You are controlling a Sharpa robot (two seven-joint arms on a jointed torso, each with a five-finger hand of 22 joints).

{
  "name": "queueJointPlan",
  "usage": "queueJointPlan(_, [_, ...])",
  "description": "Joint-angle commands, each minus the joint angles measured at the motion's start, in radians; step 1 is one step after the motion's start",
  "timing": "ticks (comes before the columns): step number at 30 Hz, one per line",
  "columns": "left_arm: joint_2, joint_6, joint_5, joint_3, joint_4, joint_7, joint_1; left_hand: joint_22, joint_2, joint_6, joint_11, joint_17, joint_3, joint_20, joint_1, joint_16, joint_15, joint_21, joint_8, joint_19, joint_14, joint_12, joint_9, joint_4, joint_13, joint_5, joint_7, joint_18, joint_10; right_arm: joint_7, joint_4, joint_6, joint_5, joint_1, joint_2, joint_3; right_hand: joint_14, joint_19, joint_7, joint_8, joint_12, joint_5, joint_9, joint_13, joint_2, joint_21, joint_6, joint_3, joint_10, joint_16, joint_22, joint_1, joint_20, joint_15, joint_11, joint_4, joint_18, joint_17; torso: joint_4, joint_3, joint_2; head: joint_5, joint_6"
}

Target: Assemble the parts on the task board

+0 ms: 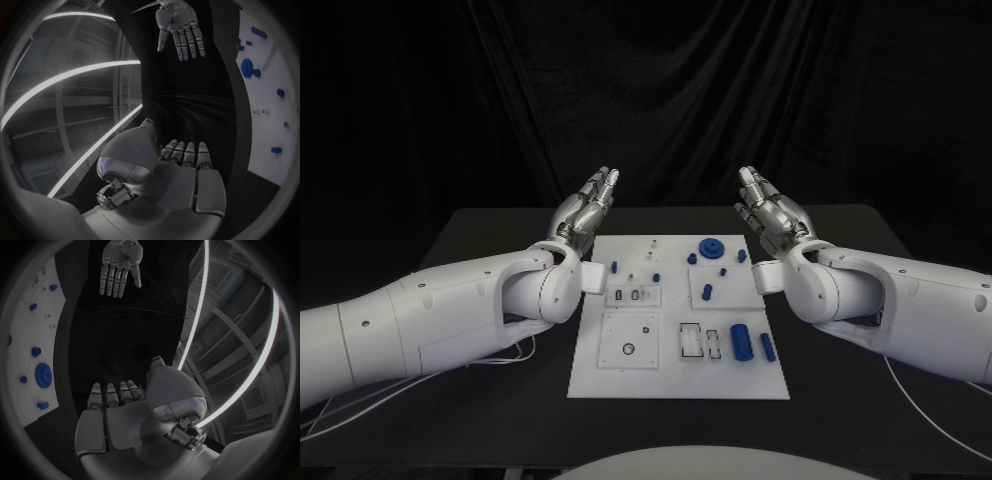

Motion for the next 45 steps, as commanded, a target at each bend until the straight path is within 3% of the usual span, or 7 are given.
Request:
queueJointPlan(1, [0.009, 0.243, 0.052, -0.015, -0.015, 0.079, 0.020, -0.001, 0.008, 0.026, 0.018, -0.002, -0.012, 0.069, 0.051, -0.004, 0.039, -0.006, 0.010, 0.001, 0.000, -0.007, 0.004, 0.012, -0.001, 0.010, 0.013, 0.028, -0.002, -0.046, -0.009, 0.241, 0.089, 0.022, -0.006, -0.017, 0.000, 0.001, 0.025, 0.009, 0.005, 0.005, 0.003, 0.002, 0.002, -0.004, 0.011, -0.008, -0.001, -0.004, -0.001, 0.025, 0.026, 0.006, 0.025, 0.002, 0.013, -0.001, 0.0013, -0.0001, 0.002, 0.000, -0.003])
queueJointPlan(16, [0.037, 0.589, 0.121, -0.096, -0.074, 0.156, 0.091, 0.021, 0.005, 0.207, 0.131, 0.011, 0.001, 0.196, 0.179, 0.028, 0.140, 0.028, 0.061, 0.045, 0.029, 0.090, 0.027, 0.010, 0.030, 0.121, 0.117, 0.056, 0.118, -0.098, -0.046, 0.616, 0.222, 0.111, -0.025, -0.116, 0.000, 0.006, 0.108, 0.032, 0.041, 0.021, 0.011, 0.009, -0.001, 0.001, 0.051, -0.001, 0.002, -0.004, 0.003, 0.069, 0.096, 0.102, 0.114, 0.001, 0.006, -0.001, 0.0013, -0.0001, 0.002, 0.000, -0.003])
queueJointPlan(20, [0.038, 0.597, 0.122, -0.098, -0.075, 0.158, 0.093, 0.023, -0.001, 0.235, 0.146, 0.016, 0.014, 0.203, 0.238, 0.044, 0.146, 0.034, 0.066, 0.054, 0.046, 0.127, 0.029, 0.003, 0.035, 0.185, 0.127, 0.056, 0.142, -0.101, -0.048, 0.632, 0.228, 0.115, -0.025, -0.121, 0.001, 0.017, 0.135, 0.065, 0.077, 0.039, 0.021, 0.016, -0.007, 0.010, 0.102, -0.001, 0.010, -0.002, 0.010, 0.097, 0.117, 0.122, 0.145, 0.001, 0.006, 0.001, 0.0013, -0.0001, 0.002, 0.000, -0.003])
queueJointPlan(21, [-0.045, 0.650, -0.015, -0.098, -0.058, 0.277, 0.108, 0.024, -0.003, 0.253, 0.152, 0.019, 0.018, 0.206, 0.257, 0.054, 0.150, 0.037, 0.071, 0.058, 0.056, 0.143, 0.031, 0.001, 0.037, 0.207, 0.135, 0.056, 0.152, -0.033, 0.003, 0.648, 0.080, 0.131, -0.119, -0.121, 0.006, 0.024, 0.146, 0.075, 0.096, 0.048, 0.023, 0.019, -0.009, 0.016, 0.113, 0.000, 0.014, 0.006, 0.013, 0.112, 0.132, 0.140, 0.161, -0.001, 0.005, 0.005, 0.0087, -0.0097, 0.061, -0.025, -0.055])
queueJointPlan(24, [-0.059, 0.650, -0.017, -0.098, -0.058, 0.281, 0.108, 0.025, -0.009, 0.277, 0.164, 0.024, 0.060, 0.215, 0.329, 0.073, 0.163, 0.041, 0.075, 0.065, 0.074, 0.167, 0.034, -0.048, 0.039, 0.286, 0.144, 0.055, 0.162, -0.033, 0.000, 0.654, 0.071, 0.136, -0.122, -0.121, 0.060, 0.077, 0.120, 0.100, 0.214, 0.166, 0.027, 0.037, -0.032, 0.052, 0.136, 0.028, 0.053, 0.072, 0.033, 0.232, 0.181, 0.198, 0.258, -0.036, -0.004, 0.027, 0.0191, -0.0116, 0.065, -0.038, -0.062])
queueJointPlan(36, [-0.130, 0.617, -0.019, -0.098, -0.026, 0.343, 0.107, 0.031, -0.042, 0.366, 0.210, 0.033, 0.212, 0.250, 0.348, 0.133, 0.192, 0.061, 0.094, 0.098, 0.117, 0.244, 0.043, -0.128, 0.047, 0.352, 0.164, 0.057, 0.209, -0.050, 0.013, 0.636, 0.020, 0.157, -0.166, -0.121, 0.271, 0.253, 0.156, 0.203, 0.478, 0.251, 0.040, 0.057, -0.079, 0.146, 0.189, 0.059, 0.105, 0.302, 0.069, 0.429, 0.220, 0.246, 0.306, -0.135, -0.015, 0.073, 0.0317, -0.0197, 0.097, -0.055, -0.043])
queueJointPlan(45, [-0.172, 0.608, -0.019, -0.098, 0.004, 0.362, 0.108, 0.034, -0.056, 0.390, 0.223, 0.034, 0.250, 0.258, 0.333, 0.146, 0.200, 0.069, 0.100, 0.112, 0.123, 0.257, 0.045, -0.142, 0.048, 0.369, 0.167, 0.056, 0.215, -0.091, 0.013, 0.507, -0.215, 0.210, -0.184, -0.121, 0.555, 0.675, 0.230, 0.376, 0.672, 0.288, 0.055, 0.060, -0.084, 0.335, 0.342, 0.119, 0.267, 0.478, 0.131, 0.540, 0.213, 0.234, 0.317, -0.285, 0.004, 0.092, 0.0324, -0.0283, 0.125, -0.044, -0.040])
